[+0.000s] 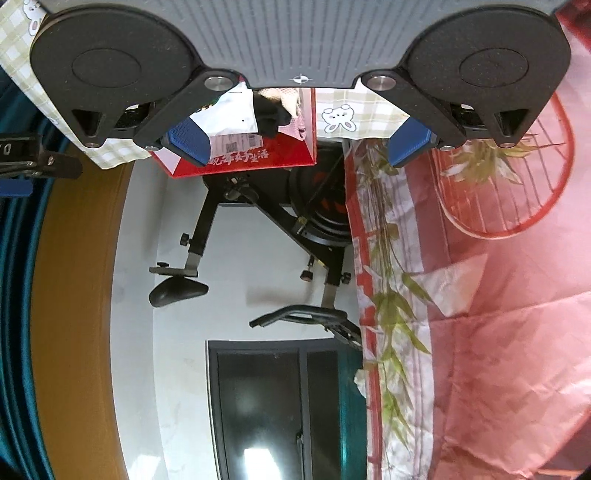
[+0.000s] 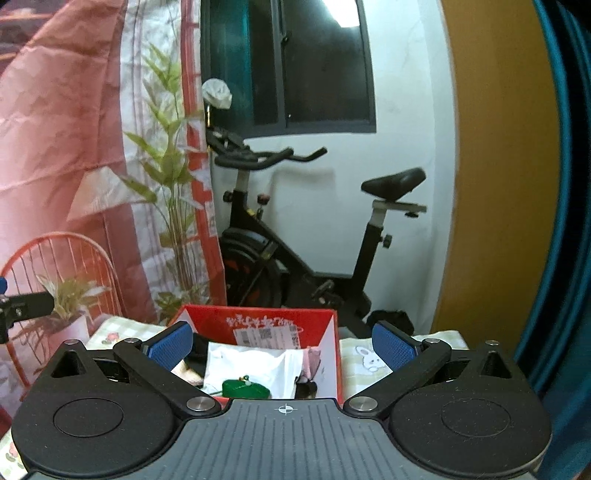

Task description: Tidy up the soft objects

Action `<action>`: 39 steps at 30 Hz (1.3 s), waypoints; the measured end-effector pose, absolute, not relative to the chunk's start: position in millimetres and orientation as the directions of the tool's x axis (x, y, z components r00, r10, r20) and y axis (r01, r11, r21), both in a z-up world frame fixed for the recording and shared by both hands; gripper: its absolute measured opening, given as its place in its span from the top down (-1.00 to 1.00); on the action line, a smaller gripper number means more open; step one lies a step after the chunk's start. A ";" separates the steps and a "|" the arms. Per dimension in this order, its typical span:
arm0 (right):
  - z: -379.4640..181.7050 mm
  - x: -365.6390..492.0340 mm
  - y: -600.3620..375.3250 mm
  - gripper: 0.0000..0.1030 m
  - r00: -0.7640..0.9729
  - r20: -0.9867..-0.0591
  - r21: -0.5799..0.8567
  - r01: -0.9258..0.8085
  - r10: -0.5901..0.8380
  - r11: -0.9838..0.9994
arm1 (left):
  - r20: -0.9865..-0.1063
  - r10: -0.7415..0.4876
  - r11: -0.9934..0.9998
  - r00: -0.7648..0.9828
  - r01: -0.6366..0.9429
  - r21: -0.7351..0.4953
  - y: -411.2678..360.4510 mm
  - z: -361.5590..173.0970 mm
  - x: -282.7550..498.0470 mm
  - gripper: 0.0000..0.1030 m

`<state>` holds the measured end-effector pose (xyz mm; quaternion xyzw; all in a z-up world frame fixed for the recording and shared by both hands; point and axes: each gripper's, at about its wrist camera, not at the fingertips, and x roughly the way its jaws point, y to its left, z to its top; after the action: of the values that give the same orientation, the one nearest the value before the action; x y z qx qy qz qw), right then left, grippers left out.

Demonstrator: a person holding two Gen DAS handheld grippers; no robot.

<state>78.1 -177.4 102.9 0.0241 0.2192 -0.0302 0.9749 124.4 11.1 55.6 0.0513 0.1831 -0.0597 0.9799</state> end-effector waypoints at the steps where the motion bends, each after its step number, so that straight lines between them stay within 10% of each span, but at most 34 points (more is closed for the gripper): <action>1: 108.8 71.2 -176.9 -0.99 0.906 -0.420 0.039 0.070 -0.047 0.997 | -0.359 -0.096 0.988 0.929 0.132 0.079 11.7 58.1 118.9 -1.00; 39: 142.6 6.4 -175.5 -0.99 0.911 -0.396 0.013 0.127 -0.112 0.992 | -0.324 -0.073 0.992 0.943 0.103 0.078 15.7 79.0 68.2 -1.00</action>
<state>6.4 -175.5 142.6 0.0190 0.2016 -0.0611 0.9774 68.2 15.7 79.0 0.0469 0.1626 -0.0447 0.9846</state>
